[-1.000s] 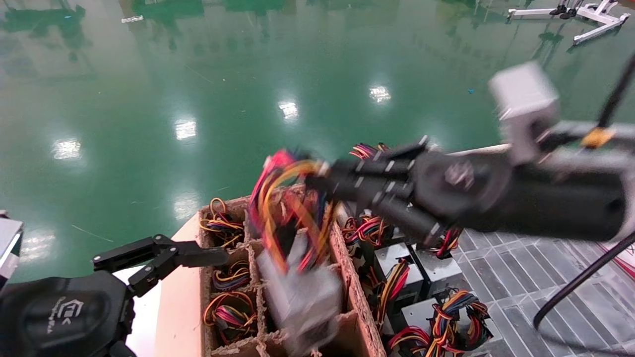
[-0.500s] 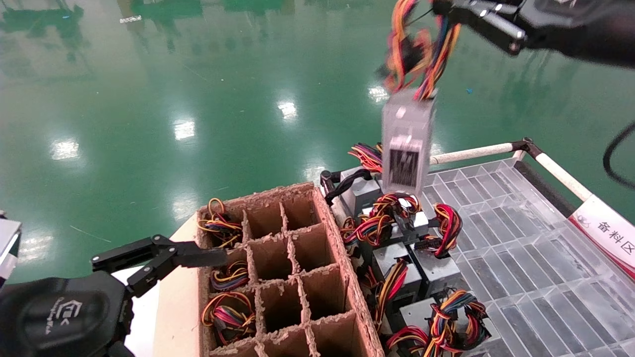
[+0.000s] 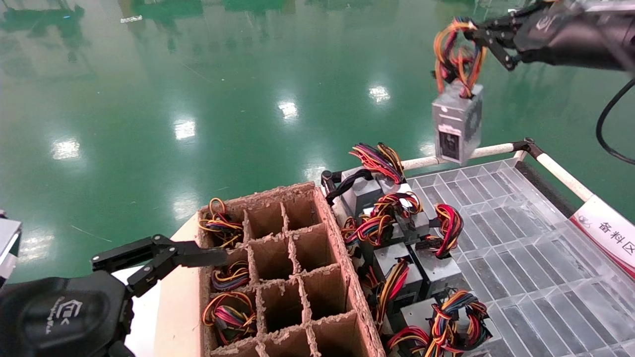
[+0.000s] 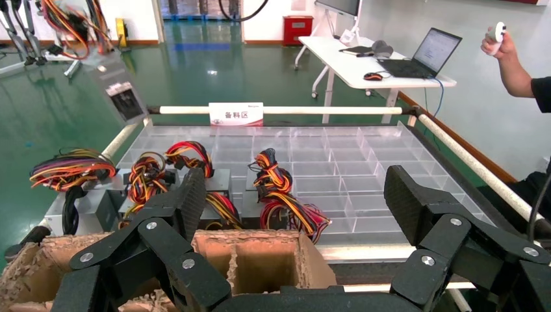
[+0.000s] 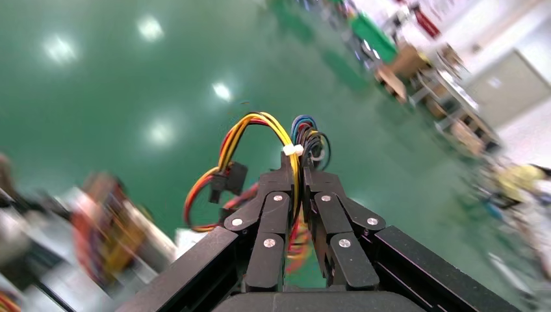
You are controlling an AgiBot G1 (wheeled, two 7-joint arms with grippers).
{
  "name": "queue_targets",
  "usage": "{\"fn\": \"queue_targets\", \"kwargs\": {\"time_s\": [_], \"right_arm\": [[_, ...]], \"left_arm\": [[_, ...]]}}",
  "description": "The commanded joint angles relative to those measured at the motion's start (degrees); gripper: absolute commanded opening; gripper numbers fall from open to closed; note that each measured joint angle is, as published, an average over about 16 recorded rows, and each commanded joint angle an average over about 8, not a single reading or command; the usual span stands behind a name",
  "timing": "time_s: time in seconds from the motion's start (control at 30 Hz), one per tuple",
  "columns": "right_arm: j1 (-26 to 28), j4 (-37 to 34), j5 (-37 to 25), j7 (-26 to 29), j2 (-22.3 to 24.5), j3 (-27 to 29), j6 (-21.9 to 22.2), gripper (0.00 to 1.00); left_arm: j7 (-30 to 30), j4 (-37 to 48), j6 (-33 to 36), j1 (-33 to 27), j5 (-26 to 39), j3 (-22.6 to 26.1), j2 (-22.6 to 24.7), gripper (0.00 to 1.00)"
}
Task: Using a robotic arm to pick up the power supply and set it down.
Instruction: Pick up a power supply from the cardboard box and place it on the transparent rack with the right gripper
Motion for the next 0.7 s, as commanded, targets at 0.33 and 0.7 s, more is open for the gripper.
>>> {"fn": "queue_targets", "kwargs": {"time_s": [0.33,0.7], "right_arm": [[-1.0,-2.4,-4.9,-10.0,-5.0,-3.1,7.2,0.00],[-2.9,-3.4,-6.6,-14.6,-9.5,-4.3,9.6,0.00]], "left_arm": [[0.0,0.0,0.0,0.0,0.0,0.0,0.0,1.00],[0.0,0.0,0.0,0.0,0.0,0.0,0.0,1.00]]}}
